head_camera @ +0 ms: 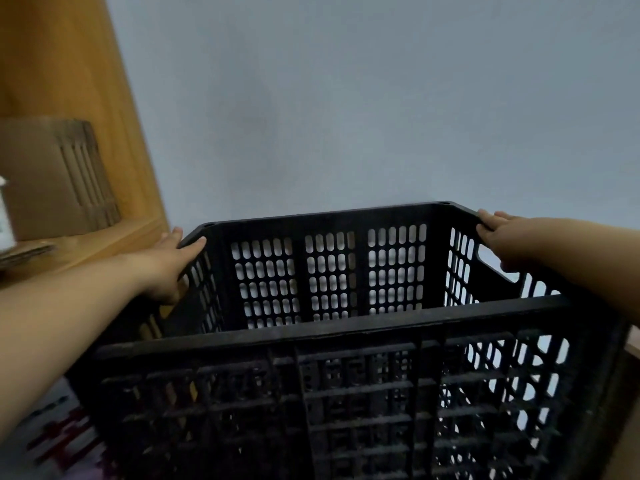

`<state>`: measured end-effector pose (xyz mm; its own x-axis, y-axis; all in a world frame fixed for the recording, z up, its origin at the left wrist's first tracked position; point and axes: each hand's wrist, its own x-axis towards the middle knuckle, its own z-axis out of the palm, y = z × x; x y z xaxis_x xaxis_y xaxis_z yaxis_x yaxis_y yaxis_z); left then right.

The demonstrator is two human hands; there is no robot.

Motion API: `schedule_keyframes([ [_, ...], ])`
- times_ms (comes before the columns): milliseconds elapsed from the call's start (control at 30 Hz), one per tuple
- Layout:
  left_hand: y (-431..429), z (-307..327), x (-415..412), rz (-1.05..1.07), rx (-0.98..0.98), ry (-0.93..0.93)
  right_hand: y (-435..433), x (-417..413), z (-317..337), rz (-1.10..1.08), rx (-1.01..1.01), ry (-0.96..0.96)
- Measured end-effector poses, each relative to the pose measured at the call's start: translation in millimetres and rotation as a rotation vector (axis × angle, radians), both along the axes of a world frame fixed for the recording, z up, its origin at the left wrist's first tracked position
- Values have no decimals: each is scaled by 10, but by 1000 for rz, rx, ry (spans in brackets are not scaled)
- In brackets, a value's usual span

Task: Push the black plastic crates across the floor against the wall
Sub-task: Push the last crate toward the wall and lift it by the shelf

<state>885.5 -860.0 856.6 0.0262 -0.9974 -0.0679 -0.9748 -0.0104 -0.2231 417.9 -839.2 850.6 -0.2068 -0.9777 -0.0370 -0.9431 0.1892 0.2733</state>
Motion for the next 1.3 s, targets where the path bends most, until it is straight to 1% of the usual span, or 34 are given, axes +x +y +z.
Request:
schedule_keyframes([
  [100,-16,17,-4,10,17,-2,-57,-24,-14,-6,9,-19],
  [333,-30,7,-7,23,27,-5,-148,-74,-9,-28,-38,-189],
  [667,-63,-7,44,50,49,-23,-206,-44,-55,-62,-103,-321],
  [767,-56,-11,75,46,48,-11,-153,6,-54,-64,-100,-300],
  [867,-54,-12,84,37,39,9,-97,47,-39,-53,-82,-238],
  [933,-37,-10,67,40,33,19,-81,35,-34,-55,-71,-240],
  [1033,-6,-10,34,32,21,19,-29,55,-12,-24,-57,-116],
  [1167,-34,-10,44,42,33,24,26,126,-16,-28,46,15],
  [1300,-45,-23,48,27,17,13,63,144,-4,-3,51,17],
])
